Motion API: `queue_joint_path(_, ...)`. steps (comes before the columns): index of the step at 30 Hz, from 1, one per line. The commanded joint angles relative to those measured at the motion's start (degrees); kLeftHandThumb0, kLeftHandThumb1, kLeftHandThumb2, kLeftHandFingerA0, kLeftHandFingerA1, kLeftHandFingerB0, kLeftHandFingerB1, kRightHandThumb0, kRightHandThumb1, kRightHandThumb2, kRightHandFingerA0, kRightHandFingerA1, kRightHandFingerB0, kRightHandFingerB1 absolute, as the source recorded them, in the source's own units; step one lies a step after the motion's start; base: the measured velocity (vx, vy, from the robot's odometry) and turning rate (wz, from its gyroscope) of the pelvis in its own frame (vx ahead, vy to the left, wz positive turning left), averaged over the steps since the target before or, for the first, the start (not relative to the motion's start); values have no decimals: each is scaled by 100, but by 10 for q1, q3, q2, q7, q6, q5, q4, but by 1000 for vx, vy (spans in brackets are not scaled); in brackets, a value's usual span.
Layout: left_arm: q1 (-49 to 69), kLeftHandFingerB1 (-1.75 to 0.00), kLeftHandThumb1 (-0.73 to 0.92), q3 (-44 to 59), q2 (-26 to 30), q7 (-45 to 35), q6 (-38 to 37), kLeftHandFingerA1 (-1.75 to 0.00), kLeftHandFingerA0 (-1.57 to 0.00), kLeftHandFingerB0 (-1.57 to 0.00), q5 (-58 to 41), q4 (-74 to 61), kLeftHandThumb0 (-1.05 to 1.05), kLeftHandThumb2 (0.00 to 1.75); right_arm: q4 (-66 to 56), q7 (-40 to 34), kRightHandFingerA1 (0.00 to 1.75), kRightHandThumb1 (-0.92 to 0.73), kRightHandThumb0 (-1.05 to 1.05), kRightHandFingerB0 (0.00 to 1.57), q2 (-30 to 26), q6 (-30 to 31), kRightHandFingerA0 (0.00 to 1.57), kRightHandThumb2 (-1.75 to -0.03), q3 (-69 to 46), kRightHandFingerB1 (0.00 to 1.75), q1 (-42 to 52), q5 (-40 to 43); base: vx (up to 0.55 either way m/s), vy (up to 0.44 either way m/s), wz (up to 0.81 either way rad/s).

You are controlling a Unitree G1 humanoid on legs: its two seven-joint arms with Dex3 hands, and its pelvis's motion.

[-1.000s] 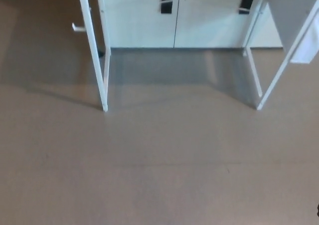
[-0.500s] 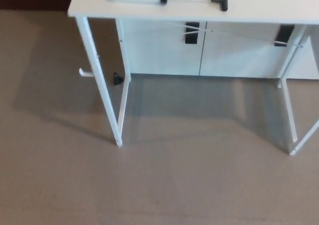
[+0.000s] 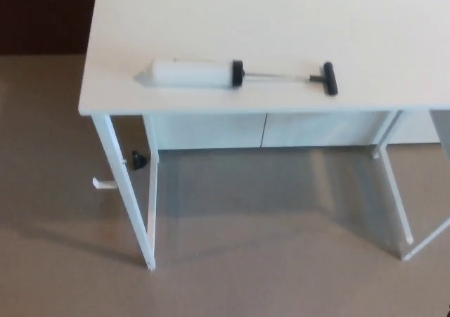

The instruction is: The robot walks towards a desk on which an air pump is kept in the middle. It lifts it up and holds it with its left hand and uses its right hand to compress it by pushing its handle inwards.

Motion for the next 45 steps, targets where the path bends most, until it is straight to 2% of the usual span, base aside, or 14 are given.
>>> queue_joint_path(1, 11, -50, 48, 3, 2, -6, -5, -52, -21, -23, -11, -6, 0, 91, 2, -1, 53, -58, -13, 36, -7, -1, 52, -59, 1, 40, 0, 1, 146, 116, 3)
queue_joint_path(4, 6, -50, 46, 0, 4, 9, -1, -53, -25, -24, -7, -5, 0, 89, 0, -2, 50, -60, -12, 35, -6, 1, 51, -59, 4, 39, -2, 0, 139, 34, 4)
queue_joint_path(13, -12, -50, 46, 5, 12, 3, -1, -53, -24, -24, -12, 9, 1, 90, 5, -7, 54, -55, -13, 38, -4, 2, 55, -58, 2, 41, -20, 5, 108, -73, -11)
queue_joint_path(19, -17, -50, 47, 7, 14, 3, 2, -53, -27, -25, -16, 7, -2, 89, 5, -1, 49, -61, -11, 33, -4, -4, 47, -60, 8, 39, -28, 1, 31, -46, -4)
queue_joint_path(22, -14, -50, 49, 7, 11, 5, 11, -52, -23, -23, -20, -2, 1, 91, 7, -3, 54, -55, -17, 37, -5, -1, 55, -60, 9, 42, -28, 0, 19, 33, 3)
queue_joint_path(24, -14, -50, 47, 4, 12, 7, 11, -53, -25, -24, -17, 0, -1, 90, 6, -2, 52, -59, -13, 34, -5, -4, 51, -60, 10, 40, -24, 0, 57, 120, 6)
queue_joint_path(27, -17, -50, 46, 2, 12, 11, 8, -54, -27, -24, -16, 2, 0, 89, 4, 1, 52, -57, -14, 36, -6, -6, 53, -60, 10, 40, -24, 1, 108, 170, 7)
queue_joint_path(30, -26, -50, 47, 3, 16, 3, 13, -52, -23, -22, -20, -1, 0, 90, 8, -2, 51, -58, -13, 35, -5, -2, 52, -59, 9, 40, -34, 3, 111, 122, 6)
queue_joint_path(31, -29, -50, 45, 3, 19, 5, 15, -54, -29, -25, -19, 4, 0, 88, 8, -3, 54, -58, -14, 37, -3, -1, 55, -60, 8, 41, -35, 4, 120, 69, 3)
queue_joint_path(39, -41, -49, 46, 0, 30, 4, 17, -55, -32, -22, -19, 9, -2, 88, 10, -5, 51, -59, -14, 35, 1, 1, 54, -60, 8, 40, -42, 5, 123, -30, 9)
queue_joint_path(45, -39, -50, 46, 0, 34, 1, 9, -53, -25, -23, -19, 15, -1, 89, 9, -6, 53, -56, -15, 36, 5, -2, 56, -59, 12, 41, -43, 1, 92, -169, -2)
